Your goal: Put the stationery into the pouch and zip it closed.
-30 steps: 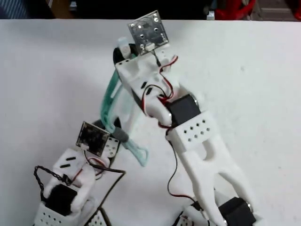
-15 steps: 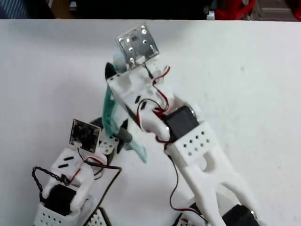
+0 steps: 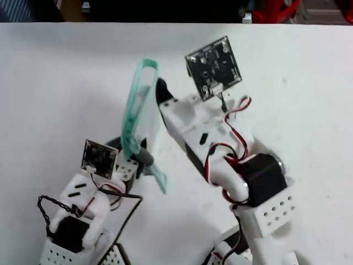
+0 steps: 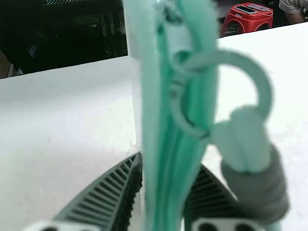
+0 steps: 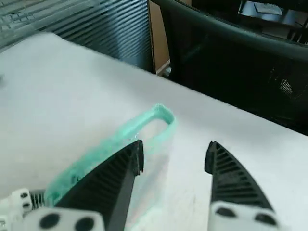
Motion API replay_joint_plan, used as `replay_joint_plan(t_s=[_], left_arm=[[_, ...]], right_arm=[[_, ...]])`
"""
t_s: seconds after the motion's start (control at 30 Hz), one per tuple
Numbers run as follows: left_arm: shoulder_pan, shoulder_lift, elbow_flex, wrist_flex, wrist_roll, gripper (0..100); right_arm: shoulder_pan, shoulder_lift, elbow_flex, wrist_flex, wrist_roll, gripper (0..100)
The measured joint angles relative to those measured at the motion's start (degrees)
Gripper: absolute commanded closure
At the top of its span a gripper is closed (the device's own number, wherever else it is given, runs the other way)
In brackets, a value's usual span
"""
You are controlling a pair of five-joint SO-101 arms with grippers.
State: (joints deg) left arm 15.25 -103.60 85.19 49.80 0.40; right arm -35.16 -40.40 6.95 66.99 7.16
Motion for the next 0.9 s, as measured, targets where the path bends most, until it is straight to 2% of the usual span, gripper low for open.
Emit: replay_joint_plan(t_s=[0.17,0.23,0.3,0.6,0.73,0.9], left_arm=[[0.0,0.0,0.0,-0.1,0.0,89],[0.0,0.0,0.0,-0.1,0.0,84],[-0.1,0.0,0.0,-0.1,0.0,78],[-5.5,-0.9,-0.9,0.1,-1.0,81],[2.5,-0.9,-0.9,1.4,-6.2,84],[1.1,0.0,2.2,-3.7,-6.7,83]], right_arm=[[-7.2,-0.1,0.0,14.0,16.5,80.4],[-8.8,-0.1,0.0,15.6,20.3,80.4],[-9.1,-0.1,0.4,15.6,21.0,80.4],[-19.1,-2.3,10.9,11.7,20.4,80.1],[-21.8,-7.3,11.6,11.3,20.4,80.1],[-22.8,-10.2,14.8,7.2,20.4,80.1]])
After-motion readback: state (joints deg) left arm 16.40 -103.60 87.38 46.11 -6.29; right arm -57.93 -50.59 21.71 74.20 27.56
